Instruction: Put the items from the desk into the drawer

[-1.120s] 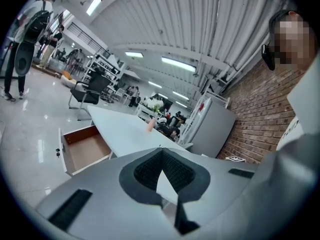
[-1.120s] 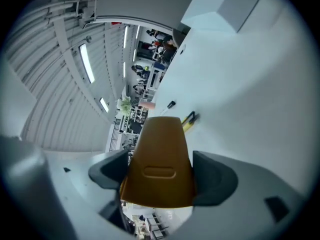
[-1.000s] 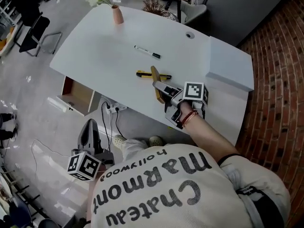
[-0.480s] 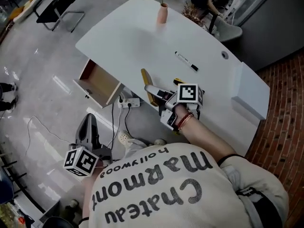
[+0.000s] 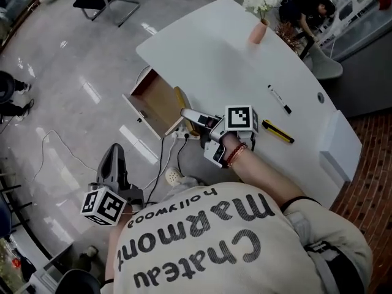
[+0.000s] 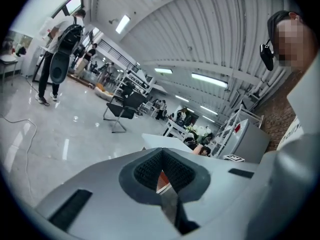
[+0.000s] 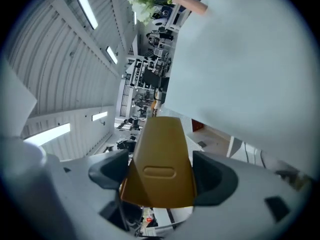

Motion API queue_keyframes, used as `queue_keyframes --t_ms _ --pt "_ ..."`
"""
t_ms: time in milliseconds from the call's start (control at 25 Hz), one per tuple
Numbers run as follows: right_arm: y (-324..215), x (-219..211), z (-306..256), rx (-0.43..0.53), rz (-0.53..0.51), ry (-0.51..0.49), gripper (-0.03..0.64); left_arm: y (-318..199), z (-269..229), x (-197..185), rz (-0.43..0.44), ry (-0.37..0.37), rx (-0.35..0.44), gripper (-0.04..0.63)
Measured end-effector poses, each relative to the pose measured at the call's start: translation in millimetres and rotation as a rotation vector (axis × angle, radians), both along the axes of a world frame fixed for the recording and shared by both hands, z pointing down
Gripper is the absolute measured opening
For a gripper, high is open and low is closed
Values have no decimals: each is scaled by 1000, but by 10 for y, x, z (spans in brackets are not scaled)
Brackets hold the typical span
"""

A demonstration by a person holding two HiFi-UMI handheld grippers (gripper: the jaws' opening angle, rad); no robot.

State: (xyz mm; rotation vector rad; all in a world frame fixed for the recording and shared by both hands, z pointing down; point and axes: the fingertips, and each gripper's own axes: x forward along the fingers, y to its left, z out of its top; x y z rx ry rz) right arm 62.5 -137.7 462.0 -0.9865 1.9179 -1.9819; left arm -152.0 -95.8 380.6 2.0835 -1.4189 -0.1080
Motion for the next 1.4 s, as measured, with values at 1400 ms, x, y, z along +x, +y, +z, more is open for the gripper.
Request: queue_keyframes --t_ms 1400 --pt "-1339 -1505 3000 -304 3 467 410 -489 1366 -1632 -321 -25 -269 2"
